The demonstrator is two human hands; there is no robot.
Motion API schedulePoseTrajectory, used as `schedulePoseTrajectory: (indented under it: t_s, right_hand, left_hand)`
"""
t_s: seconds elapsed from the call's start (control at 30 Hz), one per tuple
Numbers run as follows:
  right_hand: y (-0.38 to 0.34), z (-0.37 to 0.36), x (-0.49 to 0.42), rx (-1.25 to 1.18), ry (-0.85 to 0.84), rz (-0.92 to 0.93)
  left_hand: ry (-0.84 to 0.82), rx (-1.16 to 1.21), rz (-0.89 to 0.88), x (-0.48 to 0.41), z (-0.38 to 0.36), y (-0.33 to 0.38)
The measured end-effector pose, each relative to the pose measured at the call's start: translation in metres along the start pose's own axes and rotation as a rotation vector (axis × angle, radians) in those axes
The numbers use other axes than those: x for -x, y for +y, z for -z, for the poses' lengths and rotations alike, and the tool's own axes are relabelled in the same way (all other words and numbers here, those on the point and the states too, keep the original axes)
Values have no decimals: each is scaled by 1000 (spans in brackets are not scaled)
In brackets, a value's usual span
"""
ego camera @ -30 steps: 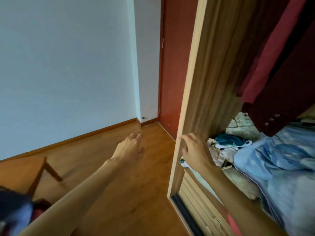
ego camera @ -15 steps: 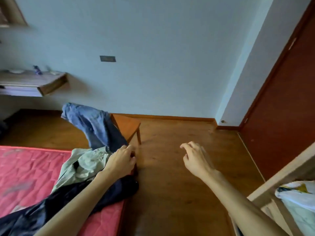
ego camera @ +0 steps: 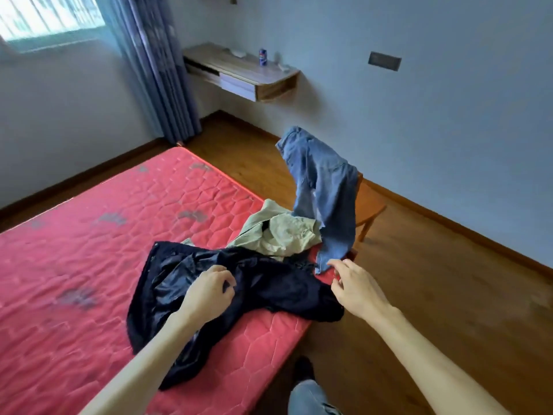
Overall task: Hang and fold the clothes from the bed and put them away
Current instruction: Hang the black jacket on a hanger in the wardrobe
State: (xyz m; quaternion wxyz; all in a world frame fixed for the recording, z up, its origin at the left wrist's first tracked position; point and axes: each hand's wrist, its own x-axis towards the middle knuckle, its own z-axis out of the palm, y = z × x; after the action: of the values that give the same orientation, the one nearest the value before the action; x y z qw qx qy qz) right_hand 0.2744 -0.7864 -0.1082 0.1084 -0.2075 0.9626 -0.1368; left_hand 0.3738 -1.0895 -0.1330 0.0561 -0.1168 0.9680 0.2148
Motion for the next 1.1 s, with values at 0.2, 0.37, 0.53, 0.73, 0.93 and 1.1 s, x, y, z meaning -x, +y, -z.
schedulePoseTrajectory:
  t_s: [0.2,0.37,0.53,0.73,0.93,1.1]
  right_hand:
    - [-28,-32,-95,-10,-137,165]
    - [-39,-53,-184,4,-270,247]
    - [-45,-78,-259,3,-432,293]
    - [-39,-117,-321,-13,-582,258]
    - [-18,-162,-340,-94,-739,91]
    - [1,-203,-347,-109,-825,-29]
  left_hand:
    - [-33,31,163,-26,-16,-46]
    - [-78,39,295,-71,-26,-67]
    - [-106,118,470,-118,-33,-78]
    - [-238,242,632,-152,-69,-79]
    - [-335,465,758,-178,-123,-76]
    - [-401,553,811,-200,-167,-82]
